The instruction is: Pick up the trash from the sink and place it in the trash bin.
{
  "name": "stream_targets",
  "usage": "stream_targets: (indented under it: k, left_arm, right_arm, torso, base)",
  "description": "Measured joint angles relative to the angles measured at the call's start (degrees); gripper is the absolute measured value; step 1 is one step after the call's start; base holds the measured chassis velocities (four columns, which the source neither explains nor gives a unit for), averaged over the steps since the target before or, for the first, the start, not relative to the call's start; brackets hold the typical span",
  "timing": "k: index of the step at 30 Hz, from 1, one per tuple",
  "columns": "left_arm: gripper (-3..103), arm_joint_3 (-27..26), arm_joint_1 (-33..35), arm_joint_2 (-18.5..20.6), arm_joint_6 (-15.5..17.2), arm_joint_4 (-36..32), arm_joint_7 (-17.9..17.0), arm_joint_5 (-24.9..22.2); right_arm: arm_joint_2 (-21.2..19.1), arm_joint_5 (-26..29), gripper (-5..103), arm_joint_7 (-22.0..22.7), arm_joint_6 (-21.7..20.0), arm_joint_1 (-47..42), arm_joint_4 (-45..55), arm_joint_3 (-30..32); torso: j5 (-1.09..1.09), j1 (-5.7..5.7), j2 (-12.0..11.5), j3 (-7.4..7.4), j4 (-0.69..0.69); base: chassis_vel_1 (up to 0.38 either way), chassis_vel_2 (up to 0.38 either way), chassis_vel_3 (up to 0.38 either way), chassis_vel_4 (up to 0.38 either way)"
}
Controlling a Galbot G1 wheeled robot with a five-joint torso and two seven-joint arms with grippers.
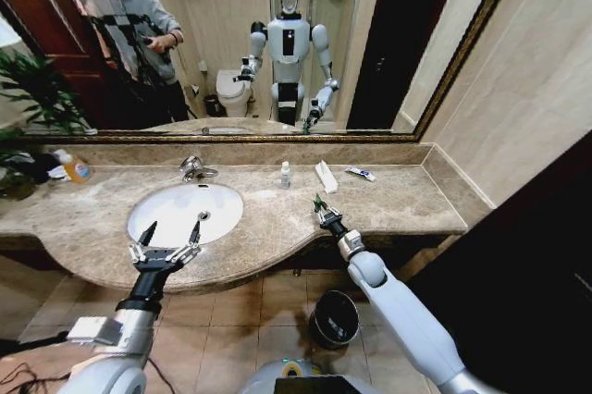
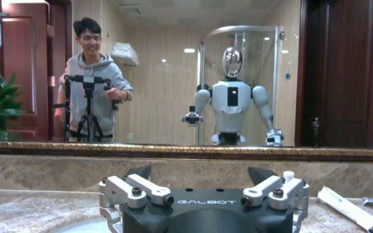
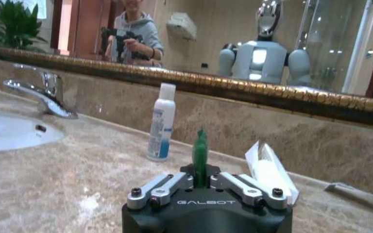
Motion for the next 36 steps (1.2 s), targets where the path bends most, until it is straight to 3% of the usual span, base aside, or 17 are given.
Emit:
stream_targets:
  k: [6,10,13,14,15,16,17,20,21,23,29,31,34,36]
  left_arm:
    - [100,0.0,0.0,0.0,0.0,0.0,0.0,0.0]
    - [100,0.0,0.0,0.0,0.0,0.0,0.0,0.0]
    - [100,0.0,0.0,-0.01,0.0,0.0,0.02,0.0]
    - [100,0.0,0.0,-0.01,0.0,0.0,0.02,0.0]
    - [100,0.0,0.0,-0.01,0.0,0.0,0.0,0.0]
    - [100,0.0,0.0,0.0,0.0,0.0,0.0,0.0]
    - [100,0.0,0.0,0.0,0.0,0.0,0.0,0.0]
    - [100,0.0,0.0,0.0,0.0,0.0,0.0,0.0]
    - [100,0.0,0.0,0.0,0.0,0.0,0.0,0.0]
    - [100,0.0,0.0,0.0,0.0,0.0,0.0,0.0]
    - [100,0.0,0.0,0.0,0.0,0.0,0.0,0.0]
    - [100,0.0,0.0,0.0,0.0,0.0,0.0,0.0]
    - [100,0.0,0.0,0.0,0.0,0.0,0.0,0.0]
    - [100,0.0,0.0,0.0,0.0,0.0,0.0,0.0]
  right_arm:
    - [-1.24,1.12,7,0.15,-0.3,-1.46,4.0,1.68]
    - [-3.97,3.51,7,-1.01,0.9,-5.72,8.68,6.7]
    - [-7.85,4.17,7,-2.57,8.84,-13.64,12.5,11.77]
    - [-7.85,4.17,7,-2.57,8.84,-13.64,12.5,11.77]
    - [-8.57,3.79,7,-3.17,12.73,-17.41,13.87,14.37]
    - [-8.7,3.53,7,-3.54,15.42,-20.31,14.72,16.5]
    - [-8.7,3.53,7,-3.54,15.42,-20.31,14.72,16.5]
    - [-7.62,2.21,7,-2.75,26.44,-30.83,14.56,21.27]
    - [-7.62,2.21,7,-2.75,26.44,-30.83,14.56,21.27]
    - [-6.54,0.09,7,-2.74,32.25,-38.58,13.73,22.44]
    - [-5.36,-1.35,7,-3.81,34.43,-43.03,5.31,21.17]
    - [-4.55,-5.86,7,-2.9,34.1,-41.34,-0.43,19.99]
    - [-3.53,-8.05,7,-3.97,31.07,-38.04,-7.13,17.19]
    - [-1.97,-8.7,7,-6.07,26.81,-32.92,-14.6,14.0]
  torso:
    - [0.0,0.0,0.0,0.0,0.01]
    - [0.0,0.0,0.0,0.0,0.01]
    - [0.02,0.0,0.0,0.0,0.01]
    - [0.02,0.0,0.0,0.0,0.01]
    - [0.01,0.0,0.01,0.0,0.0]
    - [-0.02,0.0,0.01,-0.01,0.0]
    - [-0.02,0.0,0.01,-0.01,0.0]
    - [0.02,-0.01,0.01,-0.01,-0.01]
    - [0.02,-0.01,0.01,-0.01,-0.01]
    - [0.01,-0.01,0.01,-0.01,0.0]
    - [0.0,-0.02,0.02,-0.01,-0.02]
    - [0.01,-0.01,0.02,-0.01,0.0]
    - [-0.03,0.0,0.01,0.0,-0.01]
    - [0.02,0.0,0.01,0.0,0.0]
  base:
    - [0.0,0.0,0.0,0.0]
    - [0.0,0.0,0.0,0.0]
    - [0.0,0.0,0.0,0.0]
    - [0.0,0.0,0.0,0.0]
    - [0.0,0.0,0.0,0.0]
    - [0.0,0.0,0.0,0.0]
    - [0.0,0.0,0.0,0.0]
    - [0.0,0.0,0.0,0.0]
    - [0.0,0.0,0.0,0.0]
    - [0.0,0.0,0.0,0.0]
    - [0.0,0.0,0.0,0.0]
    - [0.0,0.0,0.0,0.0]
    - [0.0,0.0,0.0,0.0]
    - [0.0,0.0,0.0,0.0]
